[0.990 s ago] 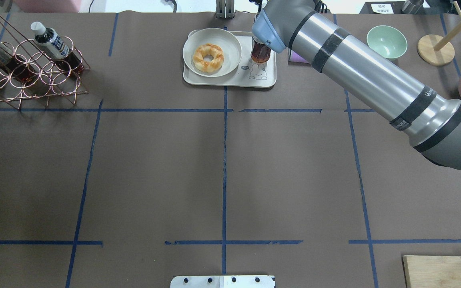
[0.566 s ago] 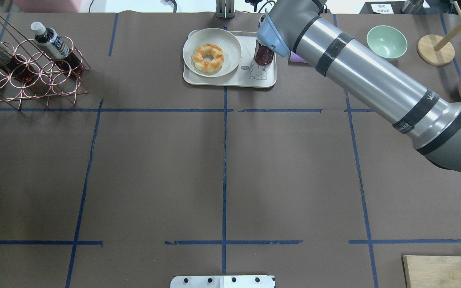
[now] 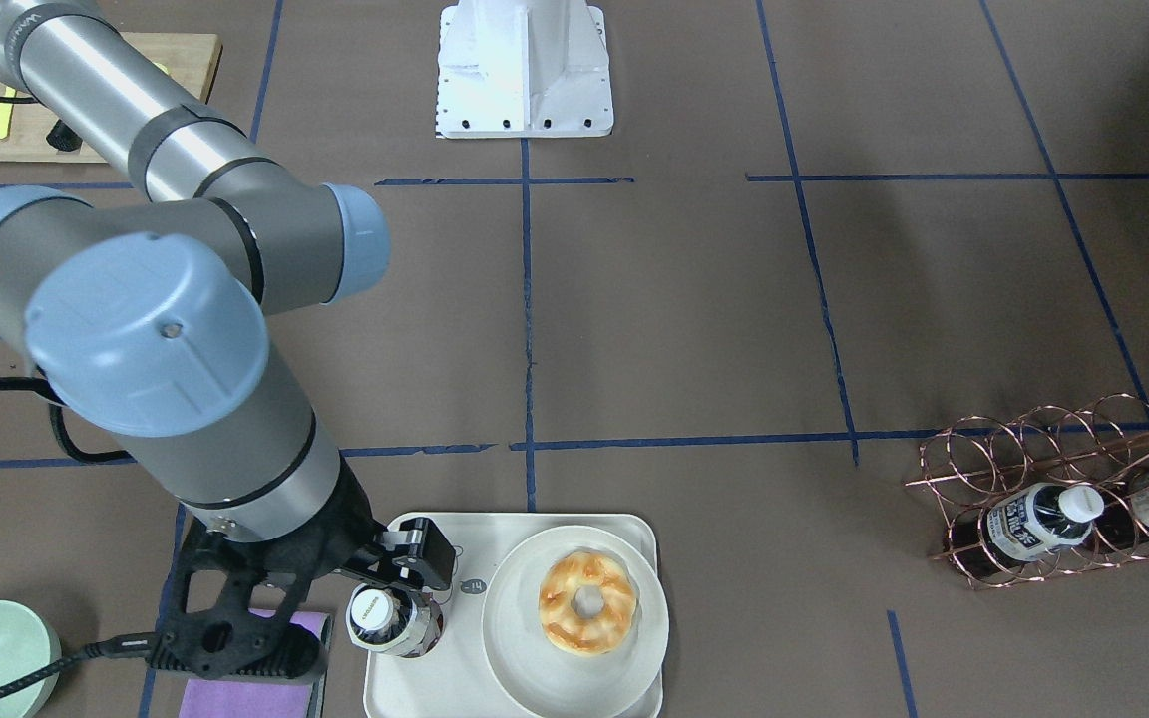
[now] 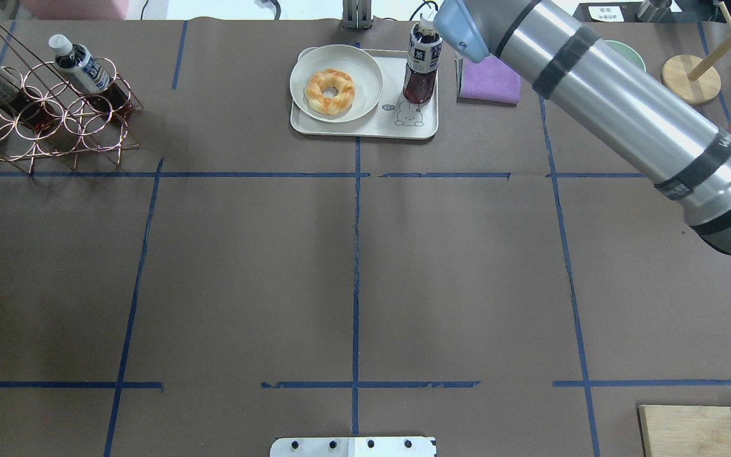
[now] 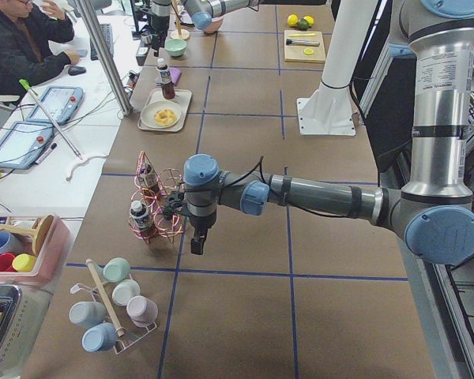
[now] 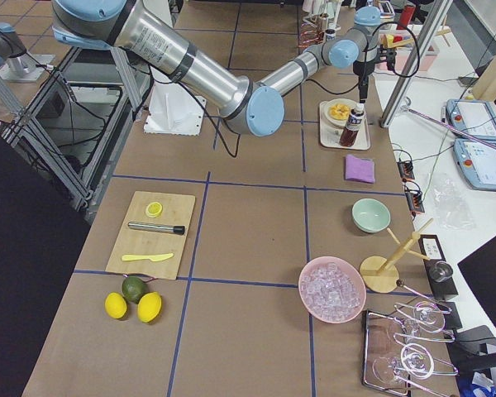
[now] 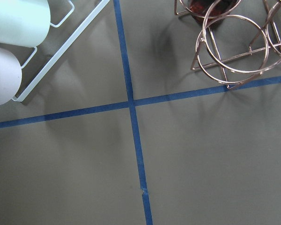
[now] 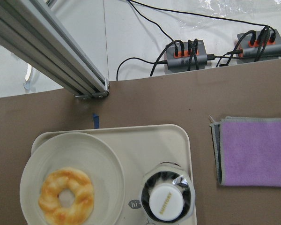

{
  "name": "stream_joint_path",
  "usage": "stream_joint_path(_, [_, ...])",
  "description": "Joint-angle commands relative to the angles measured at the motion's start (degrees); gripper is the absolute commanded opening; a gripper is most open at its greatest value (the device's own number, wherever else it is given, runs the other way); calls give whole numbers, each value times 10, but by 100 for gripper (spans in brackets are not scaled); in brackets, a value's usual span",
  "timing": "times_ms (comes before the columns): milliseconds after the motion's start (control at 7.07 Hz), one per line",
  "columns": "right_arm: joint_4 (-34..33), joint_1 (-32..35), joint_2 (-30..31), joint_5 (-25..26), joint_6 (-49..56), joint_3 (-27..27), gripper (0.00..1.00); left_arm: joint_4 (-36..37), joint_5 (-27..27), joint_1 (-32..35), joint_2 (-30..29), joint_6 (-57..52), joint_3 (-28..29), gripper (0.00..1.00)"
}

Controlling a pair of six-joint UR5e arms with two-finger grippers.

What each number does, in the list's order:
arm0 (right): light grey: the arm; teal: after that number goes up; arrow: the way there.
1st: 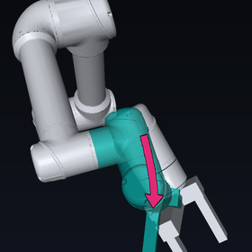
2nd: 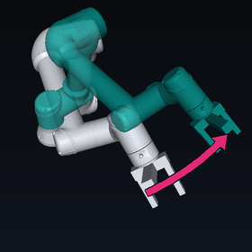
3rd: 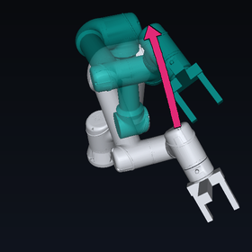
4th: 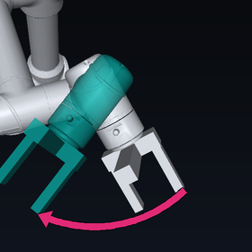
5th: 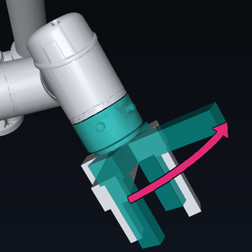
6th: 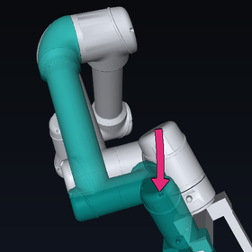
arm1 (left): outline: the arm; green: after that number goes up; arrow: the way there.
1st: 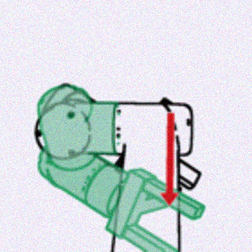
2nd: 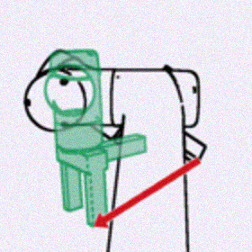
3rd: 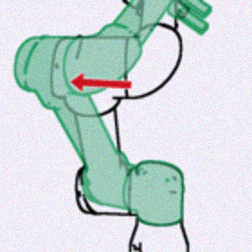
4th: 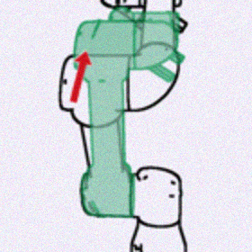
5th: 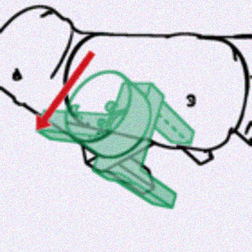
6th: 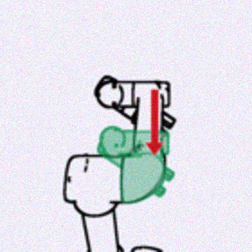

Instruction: Place tea on tray

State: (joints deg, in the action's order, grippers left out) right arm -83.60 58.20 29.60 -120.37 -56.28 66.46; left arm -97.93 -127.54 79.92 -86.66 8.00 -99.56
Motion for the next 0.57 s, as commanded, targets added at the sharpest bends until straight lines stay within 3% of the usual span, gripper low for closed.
stream_joint_path(0, [-149,9,128,-14,45,249,100,-1,-4,1,1,-1,0,100])
stream_joint_path(141, [-195,15,203,-11,61,359,100,-1,-12,2,3,-1,1,100])
stream_joint_path(424, [-209,24,358,-17,164,499,100,-1,-16,5,5,-2,3,100])
